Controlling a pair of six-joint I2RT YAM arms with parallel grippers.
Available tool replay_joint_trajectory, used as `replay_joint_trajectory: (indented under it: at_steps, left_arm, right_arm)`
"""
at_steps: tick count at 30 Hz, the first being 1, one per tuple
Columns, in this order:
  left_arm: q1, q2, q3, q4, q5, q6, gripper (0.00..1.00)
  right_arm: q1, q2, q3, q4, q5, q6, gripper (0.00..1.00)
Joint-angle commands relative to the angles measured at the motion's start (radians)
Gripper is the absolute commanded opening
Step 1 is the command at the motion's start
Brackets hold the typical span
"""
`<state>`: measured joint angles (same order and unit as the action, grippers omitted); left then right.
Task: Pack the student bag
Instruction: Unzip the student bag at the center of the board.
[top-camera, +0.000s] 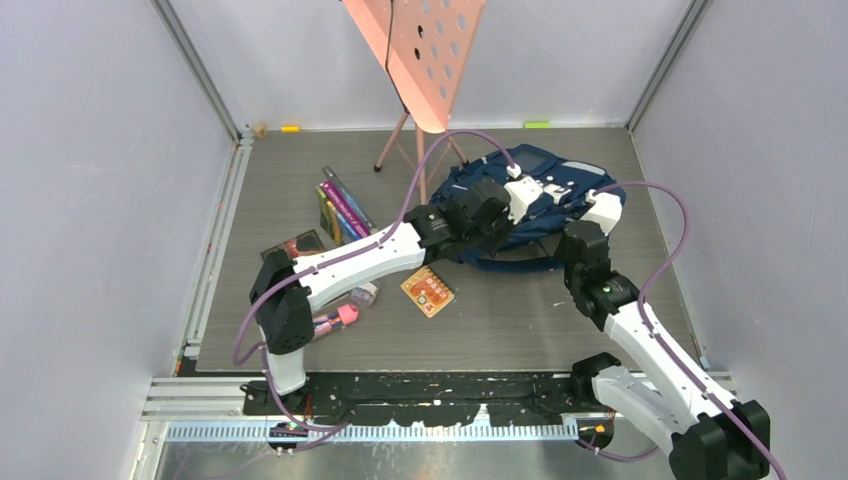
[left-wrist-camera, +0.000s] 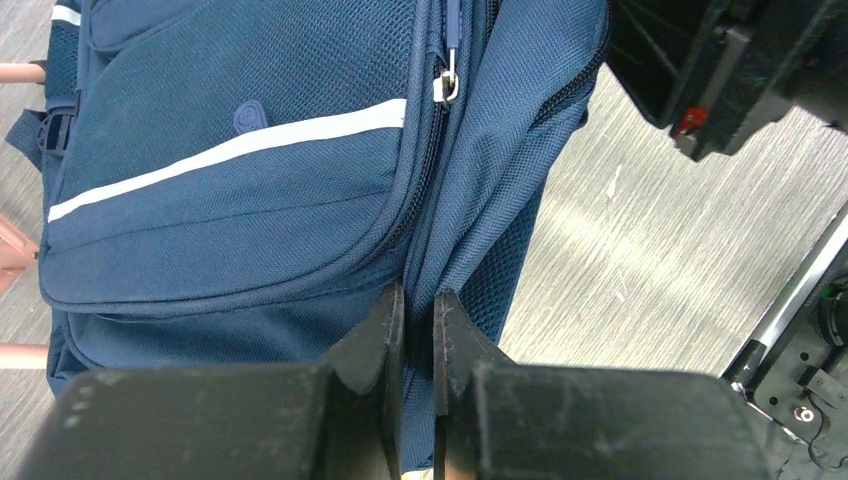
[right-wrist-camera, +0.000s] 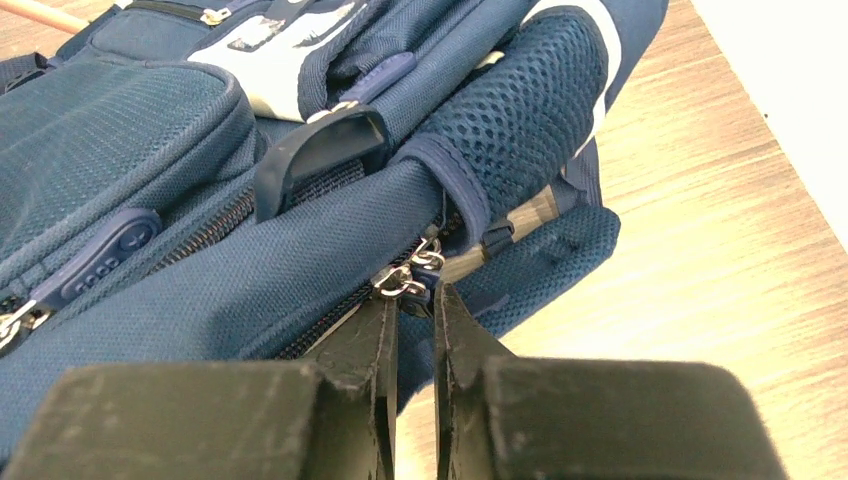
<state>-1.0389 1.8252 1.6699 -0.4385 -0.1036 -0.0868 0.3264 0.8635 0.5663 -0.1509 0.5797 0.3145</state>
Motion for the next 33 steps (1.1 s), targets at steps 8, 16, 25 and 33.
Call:
replay_joint_trajectory:
  at_steps: [8, 16, 25, 33]
  left_arm:
    - [0.006, -0.019, 0.055, 0.017, 0.052, -0.051, 0.0]
    - [0.007, -0.006, 0.059, 0.006, 0.054, -0.025, 0.0]
    - [0.009, -0.031, 0.029, 0.025, 0.026, -0.025, 0.0]
    - [0.031, -0.04, 0.021, 0.016, 0.076, -0.017, 0.0]
  right_arm:
    - [0.053, -0.051, 0.18, -0.294, -0.1, 0.102, 0.0]
    - [0.253, -0.04, 0.238, -0.392, -0.128, 0.128, 0.01]
    - [0.322, -0.126, 0.183, -0.48, 0.04, 0.234, 0.0]
    - [0.322, -0.124, 0.21, -0.418, -0.18, 0.135, 0.0]
